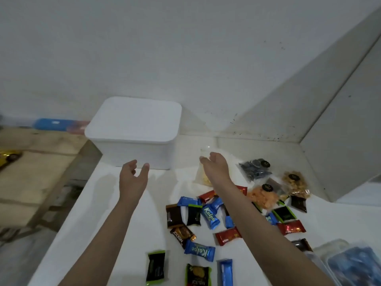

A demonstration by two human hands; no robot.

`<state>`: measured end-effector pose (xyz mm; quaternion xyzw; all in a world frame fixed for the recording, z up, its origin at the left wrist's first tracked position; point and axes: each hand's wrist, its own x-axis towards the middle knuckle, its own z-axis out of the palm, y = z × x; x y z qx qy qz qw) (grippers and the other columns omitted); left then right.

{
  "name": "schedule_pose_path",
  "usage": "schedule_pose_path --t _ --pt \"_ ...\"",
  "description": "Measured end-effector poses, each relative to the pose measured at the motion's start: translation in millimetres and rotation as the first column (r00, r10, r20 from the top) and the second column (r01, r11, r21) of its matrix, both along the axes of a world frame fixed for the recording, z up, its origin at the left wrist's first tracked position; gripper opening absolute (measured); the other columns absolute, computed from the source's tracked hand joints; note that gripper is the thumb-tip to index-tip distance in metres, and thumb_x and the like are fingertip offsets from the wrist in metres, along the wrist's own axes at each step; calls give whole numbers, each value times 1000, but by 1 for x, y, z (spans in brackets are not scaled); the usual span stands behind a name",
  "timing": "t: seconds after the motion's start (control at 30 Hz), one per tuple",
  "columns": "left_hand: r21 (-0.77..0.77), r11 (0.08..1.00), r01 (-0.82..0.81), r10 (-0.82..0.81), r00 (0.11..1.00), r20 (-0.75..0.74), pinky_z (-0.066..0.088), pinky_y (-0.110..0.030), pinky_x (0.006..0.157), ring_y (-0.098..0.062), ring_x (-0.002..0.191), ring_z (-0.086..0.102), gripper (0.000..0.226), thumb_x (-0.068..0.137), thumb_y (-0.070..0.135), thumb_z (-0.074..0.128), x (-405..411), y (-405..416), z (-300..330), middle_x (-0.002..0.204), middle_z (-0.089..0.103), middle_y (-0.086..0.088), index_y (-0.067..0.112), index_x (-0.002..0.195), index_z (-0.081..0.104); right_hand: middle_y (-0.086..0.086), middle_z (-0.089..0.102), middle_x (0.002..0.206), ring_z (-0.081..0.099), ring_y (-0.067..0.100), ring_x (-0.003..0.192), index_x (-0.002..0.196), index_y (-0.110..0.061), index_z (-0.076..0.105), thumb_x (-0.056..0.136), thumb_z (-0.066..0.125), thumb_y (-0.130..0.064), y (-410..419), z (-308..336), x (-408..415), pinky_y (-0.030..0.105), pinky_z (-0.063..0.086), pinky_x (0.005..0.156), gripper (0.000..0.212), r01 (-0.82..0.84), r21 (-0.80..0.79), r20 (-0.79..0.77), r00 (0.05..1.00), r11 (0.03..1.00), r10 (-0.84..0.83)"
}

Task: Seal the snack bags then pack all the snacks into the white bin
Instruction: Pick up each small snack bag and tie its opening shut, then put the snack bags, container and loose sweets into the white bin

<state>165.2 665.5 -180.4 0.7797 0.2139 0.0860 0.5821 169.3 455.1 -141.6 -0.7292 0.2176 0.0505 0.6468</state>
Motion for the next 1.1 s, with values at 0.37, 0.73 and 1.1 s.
schedule_pose_path --t 0.37,0.73,1.1 --pt "425 881 -209 223 975 17 38 -50 101 -41 124 42 59 87 46 57 140 146 32 133 47 -22 10 133 47 13 49 132 52 24 107 131 1 41 87 54 -32 98 23 136 30 43 81 56 44 -212 -62 996 976 -58" --pt "391 919 -56 49 998 29 37 -47 108 -35 129 45 72 89 58 48 215 194 -30 142 46 -14 9 140 38 14 62 112 60 32 104 116 1 53 91 51 -47 135 -24 182 28 38 71 55 261 -495 -15 951 829 -308" --pt "160 973 -169 124 959 255 47 -44 99 -32 119 55 71 87 60 46 186 184 -2 127 58 -16 4 130 46 3 61 115 58 25 107 126 -9 44 87 61 -41 149 -13 151 27 39 77 53 449 -324 318 881 833 -351"
